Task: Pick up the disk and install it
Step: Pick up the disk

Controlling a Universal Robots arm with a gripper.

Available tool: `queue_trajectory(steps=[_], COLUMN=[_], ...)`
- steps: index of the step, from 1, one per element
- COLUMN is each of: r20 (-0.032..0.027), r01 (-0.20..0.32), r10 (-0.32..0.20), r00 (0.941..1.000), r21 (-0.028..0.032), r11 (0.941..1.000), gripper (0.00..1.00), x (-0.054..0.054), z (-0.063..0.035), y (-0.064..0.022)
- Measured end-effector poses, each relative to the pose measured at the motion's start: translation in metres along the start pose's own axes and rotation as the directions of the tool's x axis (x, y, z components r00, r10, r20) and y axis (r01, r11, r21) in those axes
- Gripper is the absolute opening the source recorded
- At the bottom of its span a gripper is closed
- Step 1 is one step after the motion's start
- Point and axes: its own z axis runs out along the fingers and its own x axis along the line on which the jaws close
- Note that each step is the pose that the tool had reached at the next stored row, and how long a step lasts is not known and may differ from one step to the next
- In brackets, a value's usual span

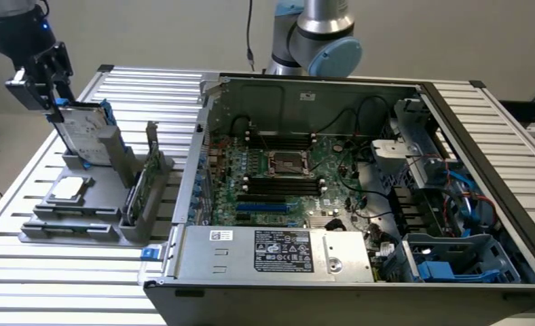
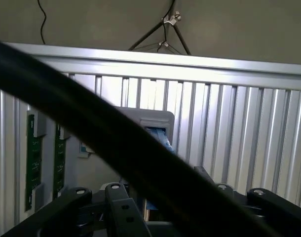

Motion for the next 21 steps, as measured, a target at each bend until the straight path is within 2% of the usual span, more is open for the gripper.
queue_trajectory(steps=[6, 14, 21], r20=[0.0, 0.0, 0.0004], r01=[0.0, -0.002, -0.03], r10=[0.0, 0.002, 0.03], r00=[1.0, 1.0, 0.9995], r21=[0.0, -0.0002, -0.0001], r11=[1.0, 1.0, 0.9995], gripper=[0.6, 0.6, 0.6], x=[-0.0001, -0.0005, -0.0005], z=[0.0105, 0.0111, 0.0111], y=[0.0008, 0.0076, 0.0082])
